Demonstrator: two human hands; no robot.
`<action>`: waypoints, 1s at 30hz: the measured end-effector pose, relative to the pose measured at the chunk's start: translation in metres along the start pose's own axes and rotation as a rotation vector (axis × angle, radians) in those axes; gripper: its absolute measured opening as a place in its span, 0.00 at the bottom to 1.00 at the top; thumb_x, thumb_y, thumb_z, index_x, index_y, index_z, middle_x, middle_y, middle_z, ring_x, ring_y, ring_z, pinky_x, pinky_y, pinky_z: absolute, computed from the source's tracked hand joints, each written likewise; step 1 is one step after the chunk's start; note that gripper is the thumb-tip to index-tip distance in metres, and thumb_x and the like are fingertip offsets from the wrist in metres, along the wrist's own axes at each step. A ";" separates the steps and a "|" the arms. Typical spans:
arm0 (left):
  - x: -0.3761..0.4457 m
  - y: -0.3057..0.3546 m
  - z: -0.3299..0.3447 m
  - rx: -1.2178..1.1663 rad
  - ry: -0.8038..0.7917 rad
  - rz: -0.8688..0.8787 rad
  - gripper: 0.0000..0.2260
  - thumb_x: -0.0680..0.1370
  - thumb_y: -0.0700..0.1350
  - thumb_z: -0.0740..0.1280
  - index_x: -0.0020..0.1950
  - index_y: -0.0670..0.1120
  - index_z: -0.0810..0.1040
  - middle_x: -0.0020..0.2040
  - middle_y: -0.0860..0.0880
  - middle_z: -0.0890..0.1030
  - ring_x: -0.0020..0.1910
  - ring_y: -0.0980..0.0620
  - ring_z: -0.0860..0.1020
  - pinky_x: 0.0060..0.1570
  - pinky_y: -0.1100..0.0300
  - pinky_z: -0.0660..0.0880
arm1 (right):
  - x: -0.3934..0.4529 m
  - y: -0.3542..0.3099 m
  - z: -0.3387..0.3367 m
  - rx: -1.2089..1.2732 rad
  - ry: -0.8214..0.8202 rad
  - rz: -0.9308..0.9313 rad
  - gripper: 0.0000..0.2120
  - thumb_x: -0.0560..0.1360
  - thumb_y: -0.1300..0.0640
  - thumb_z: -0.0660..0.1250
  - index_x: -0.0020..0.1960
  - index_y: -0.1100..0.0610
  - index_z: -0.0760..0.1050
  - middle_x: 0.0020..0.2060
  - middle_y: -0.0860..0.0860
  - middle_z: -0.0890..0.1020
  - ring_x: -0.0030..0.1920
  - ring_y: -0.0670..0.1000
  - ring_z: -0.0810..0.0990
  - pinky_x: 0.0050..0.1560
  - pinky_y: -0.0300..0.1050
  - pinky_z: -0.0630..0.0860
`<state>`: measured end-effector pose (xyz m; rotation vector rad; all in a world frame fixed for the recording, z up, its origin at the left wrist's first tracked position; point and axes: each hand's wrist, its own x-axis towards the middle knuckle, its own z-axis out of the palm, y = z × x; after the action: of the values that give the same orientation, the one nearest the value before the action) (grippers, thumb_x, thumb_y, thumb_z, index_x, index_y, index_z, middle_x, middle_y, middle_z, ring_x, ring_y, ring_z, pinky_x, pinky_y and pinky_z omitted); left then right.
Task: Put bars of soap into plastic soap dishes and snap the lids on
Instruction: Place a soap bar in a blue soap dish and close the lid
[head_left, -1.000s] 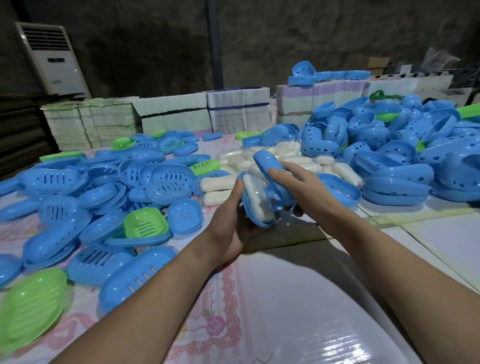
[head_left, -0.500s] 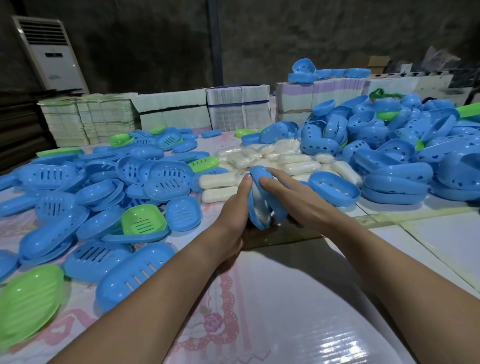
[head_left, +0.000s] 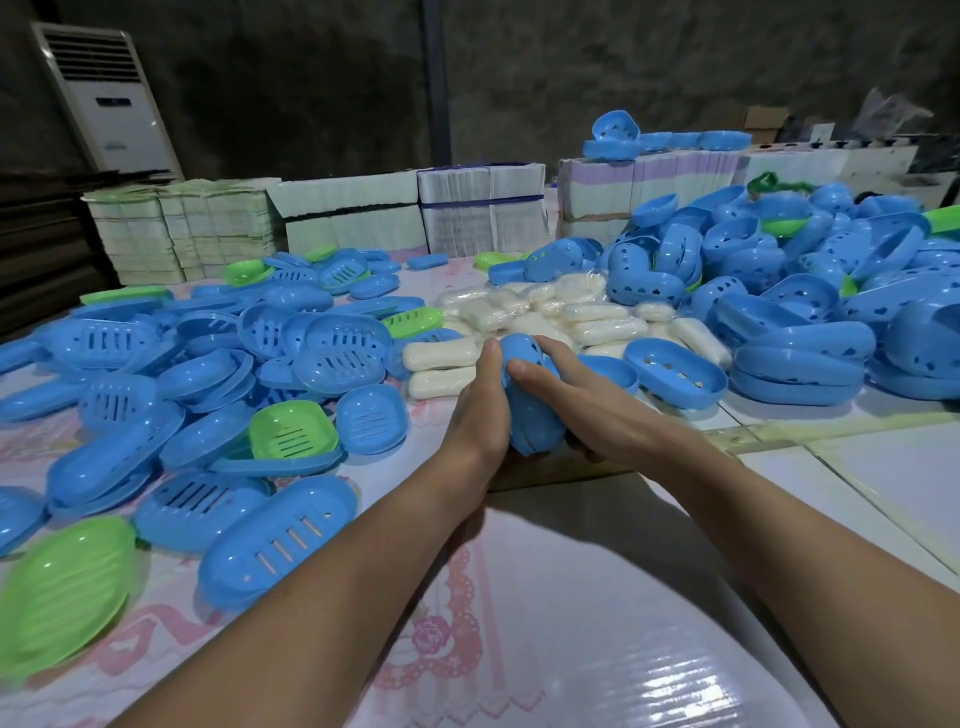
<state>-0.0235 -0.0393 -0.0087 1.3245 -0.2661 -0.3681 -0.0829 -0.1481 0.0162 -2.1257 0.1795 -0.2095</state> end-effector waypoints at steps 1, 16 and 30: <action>0.001 0.000 0.000 -0.019 0.003 -0.008 0.22 0.83 0.64 0.54 0.51 0.53 0.83 0.53 0.44 0.86 0.54 0.46 0.84 0.59 0.44 0.80 | -0.001 0.000 0.001 0.014 0.009 -0.002 0.35 0.71 0.27 0.57 0.74 0.38 0.57 0.48 0.43 0.78 0.30 0.34 0.75 0.25 0.25 0.64; 0.009 -0.003 -0.005 -0.071 -0.055 -0.030 0.22 0.85 0.60 0.51 0.47 0.52 0.81 0.35 0.54 0.86 0.35 0.58 0.85 0.30 0.65 0.78 | 0.000 -0.001 0.023 0.212 0.095 -0.046 0.34 0.60 0.25 0.58 0.63 0.35 0.61 0.54 0.47 0.80 0.52 0.44 0.81 0.59 0.47 0.77; -0.010 0.002 -0.003 0.060 -0.006 0.023 0.27 0.84 0.63 0.50 0.70 0.45 0.74 0.61 0.40 0.82 0.57 0.44 0.83 0.58 0.47 0.80 | 0.000 0.005 0.013 0.291 0.053 -0.176 0.26 0.68 0.36 0.66 0.63 0.43 0.68 0.48 0.50 0.85 0.48 0.48 0.85 0.52 0.51 0.80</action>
<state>-0.0317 -0.0324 -0.0072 1.3785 -0.2991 -0.3466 -0.0800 -0.1400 0.0048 -1.8465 -0.0081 -0.3731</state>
